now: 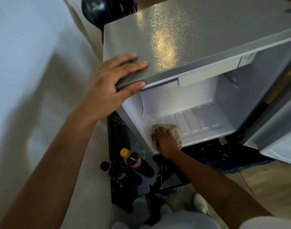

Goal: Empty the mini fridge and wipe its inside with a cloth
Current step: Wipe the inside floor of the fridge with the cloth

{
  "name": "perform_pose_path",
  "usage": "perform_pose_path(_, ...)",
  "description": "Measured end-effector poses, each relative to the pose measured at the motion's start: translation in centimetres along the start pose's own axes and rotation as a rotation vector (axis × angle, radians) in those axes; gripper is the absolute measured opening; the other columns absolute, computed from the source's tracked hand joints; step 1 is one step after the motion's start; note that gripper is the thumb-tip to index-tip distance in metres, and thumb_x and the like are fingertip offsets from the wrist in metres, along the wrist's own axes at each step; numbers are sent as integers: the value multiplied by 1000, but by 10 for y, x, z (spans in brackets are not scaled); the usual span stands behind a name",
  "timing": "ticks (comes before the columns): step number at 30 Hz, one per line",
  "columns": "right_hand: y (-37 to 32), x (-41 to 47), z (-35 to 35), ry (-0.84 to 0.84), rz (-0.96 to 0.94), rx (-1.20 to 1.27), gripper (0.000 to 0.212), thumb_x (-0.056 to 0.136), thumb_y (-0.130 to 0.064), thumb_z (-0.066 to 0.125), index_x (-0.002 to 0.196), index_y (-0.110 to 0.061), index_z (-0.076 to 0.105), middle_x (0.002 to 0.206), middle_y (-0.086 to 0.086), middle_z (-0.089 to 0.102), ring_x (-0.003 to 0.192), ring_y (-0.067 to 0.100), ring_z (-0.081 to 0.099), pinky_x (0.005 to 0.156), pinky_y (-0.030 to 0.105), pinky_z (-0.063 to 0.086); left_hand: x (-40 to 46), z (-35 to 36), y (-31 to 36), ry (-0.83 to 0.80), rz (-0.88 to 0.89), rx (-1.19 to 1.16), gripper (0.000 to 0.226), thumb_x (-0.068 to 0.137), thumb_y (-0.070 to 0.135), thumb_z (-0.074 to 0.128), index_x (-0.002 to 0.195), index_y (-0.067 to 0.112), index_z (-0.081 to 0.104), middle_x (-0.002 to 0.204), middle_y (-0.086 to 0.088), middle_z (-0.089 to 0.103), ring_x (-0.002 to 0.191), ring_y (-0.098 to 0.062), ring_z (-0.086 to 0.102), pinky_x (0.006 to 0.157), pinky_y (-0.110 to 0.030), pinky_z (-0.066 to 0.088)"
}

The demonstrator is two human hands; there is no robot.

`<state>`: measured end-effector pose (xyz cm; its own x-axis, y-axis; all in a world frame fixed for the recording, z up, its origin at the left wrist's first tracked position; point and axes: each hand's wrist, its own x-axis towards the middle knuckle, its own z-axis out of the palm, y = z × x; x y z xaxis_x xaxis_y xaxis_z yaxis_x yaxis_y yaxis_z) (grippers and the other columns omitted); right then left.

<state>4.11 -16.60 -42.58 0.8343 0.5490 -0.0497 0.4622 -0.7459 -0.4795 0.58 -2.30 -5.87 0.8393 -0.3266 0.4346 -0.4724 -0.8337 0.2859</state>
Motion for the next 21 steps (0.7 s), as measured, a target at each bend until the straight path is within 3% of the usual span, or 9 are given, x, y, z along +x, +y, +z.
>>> perform_pose_path(3, 12, -17, 3, 52, -63, -14, 49, 85, -30, 39, 118, -11, 69, 132, 14, 63, 128, 38, 55, 109, 53, 37, -1, 0, -1, -6, 1, 6, 48, 94, 51, 60, 137, 31, 59, 149, 4, 51, 139, -16, 47, 115, -49, 38)
perform_pose_path(6, 22, -34, 2, 126, -34, 20, 44, 84, -30, 49, 120, -13, 68, 129, 11, 65, 123, 36, 57, 105, 54, 44, -2, 0, 0, -2, 4, 7, 47, 94, 51, 60, 137, 33, 57, 149, 5, 51, 139, -16, 47, 115, -51, 38)
perform_pose_path(9, 36, -43, -9, 203, 168, -19, 62, 82, -34, 64, 136, -5, 54, 143, 19, 52, 132, 39, 48, 110, 54, 39, -2, 1, 1, 5, -14, -13, 47, 93, 52, 61, 137, 35, 58, 149, 8, 51, 139, -14, 47, 115, -51, 38)
perform_pose_path(13, 52, -45, -21, 189, 397, -114, 68, 85, -46, 46, 136, -2, 51, 148, 22, 45, 139, 40, 38, 118, 50, 25, -1, 0, 1, -2, -27, -43, 47, 92, 52, 61, 136, 36, 59, 149, 9, 50, 139, -12, 46, 116, -49, 38)
perform_pose_path(15, 55, -44, -22, 140, 415, -148, 61, 84, -45, 47, 129, -5, 58, 141, 23, 50, 134, 43, 41, 114, 51, 26, 0, 0, 1, -7, -28, -40, 47, 92, 52, 61, 136, 35, 59, 149, 9, 50, 140, -12, 45, 116, -47, 38)
perform_pose_path(18, 57, -45, -33, 138, 354, -178, 37, 87, -27, 57, 120, -10, 65, 131, 15, 62, 127, 36, 50, 111, 43, 32, 1, 0, 2, -3, -20, -31, 48, 92, 51, 61, 136, 32, 60, 149, 6, 51, 139, -13, 47, 117, -45, 38)
perform_pose_path(21, 59, -45, -67, 218, 409, -91, 29, 87, -18, 59, 114, -22, 71, 115, 3, 72, 106, 26, 67, 92, 31, 46, 1, 0, 3, -9, 1, 4, 48, 93, 51, 59, 136, 29, 59, 149, 4, 51, 139, -14, 47, 117, -42, 38)
